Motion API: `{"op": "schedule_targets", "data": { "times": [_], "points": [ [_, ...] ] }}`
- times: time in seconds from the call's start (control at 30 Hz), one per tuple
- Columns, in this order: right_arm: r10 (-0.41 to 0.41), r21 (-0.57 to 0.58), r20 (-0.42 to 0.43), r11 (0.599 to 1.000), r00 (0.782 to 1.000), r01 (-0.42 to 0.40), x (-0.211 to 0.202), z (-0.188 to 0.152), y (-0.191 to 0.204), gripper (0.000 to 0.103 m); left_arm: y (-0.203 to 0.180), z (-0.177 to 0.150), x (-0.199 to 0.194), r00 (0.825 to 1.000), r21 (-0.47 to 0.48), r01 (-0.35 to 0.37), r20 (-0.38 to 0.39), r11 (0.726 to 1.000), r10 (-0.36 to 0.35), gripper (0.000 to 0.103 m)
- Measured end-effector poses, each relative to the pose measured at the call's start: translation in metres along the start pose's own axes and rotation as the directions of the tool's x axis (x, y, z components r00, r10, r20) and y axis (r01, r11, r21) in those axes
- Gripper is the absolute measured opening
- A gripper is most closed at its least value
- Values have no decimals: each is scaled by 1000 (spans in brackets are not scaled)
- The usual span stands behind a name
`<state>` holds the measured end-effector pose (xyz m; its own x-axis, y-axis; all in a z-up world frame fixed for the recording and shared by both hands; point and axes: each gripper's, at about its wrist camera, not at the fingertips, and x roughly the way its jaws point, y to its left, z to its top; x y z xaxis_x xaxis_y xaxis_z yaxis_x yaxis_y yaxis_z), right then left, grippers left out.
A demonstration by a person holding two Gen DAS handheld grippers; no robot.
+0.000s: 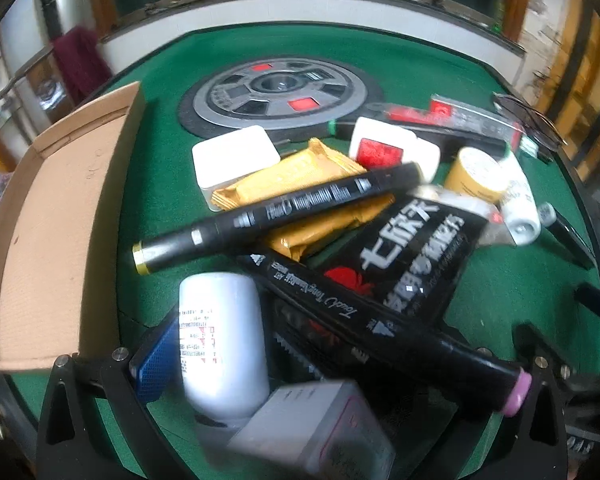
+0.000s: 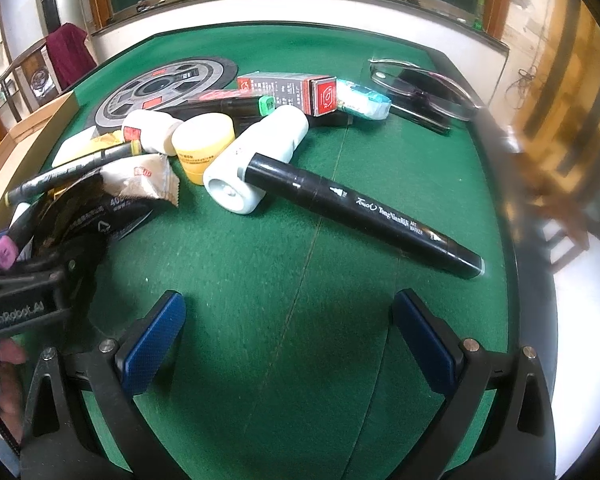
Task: Organize objects
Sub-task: 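Reach the right tool to the long black marker and close on it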
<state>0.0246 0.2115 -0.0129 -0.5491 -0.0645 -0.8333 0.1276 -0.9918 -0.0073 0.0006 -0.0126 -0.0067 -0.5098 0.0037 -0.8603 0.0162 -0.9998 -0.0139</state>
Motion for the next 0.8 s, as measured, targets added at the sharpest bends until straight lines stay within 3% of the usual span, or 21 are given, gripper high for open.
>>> {"op": "schedule_targets", "data": {
  "times": [0.13,0.2,0.33,0.47,0.57,0.67,0.8],
  "points": [
    [40,32,-5,999,999,-40,-5,0,-7,101,13,-16,-19,988,25,144,47,989,-145,102],
    [63,59,-1,996,998,-63,-7,0,-12,101,18,-24,-32,979,34,182,90,983,-184,102],
    [67,72,1,995,998,-66,-8,0,-14,101,22,-34,-51,969,82,151,187,985,-164,102],
    [51,57,1,997,999,-51,-8,-1,-9,101,25,-35,-67,936,92,187,285,978,-206,102],
    [33,57,33,998,999,-34,-13,-1,-10,101,23,-35,-87,922,150,149,337,978,-192,102],
    [21,52,59,998,998,-24,-17,0,-9,101,23,-31,-100,921,184,156,329,971,-210,102],
    [47,43,77,998,996,-51,-22,1,-8,101,33,-33,-104,892,195,252,334,948,-306,102]
  ]
}}
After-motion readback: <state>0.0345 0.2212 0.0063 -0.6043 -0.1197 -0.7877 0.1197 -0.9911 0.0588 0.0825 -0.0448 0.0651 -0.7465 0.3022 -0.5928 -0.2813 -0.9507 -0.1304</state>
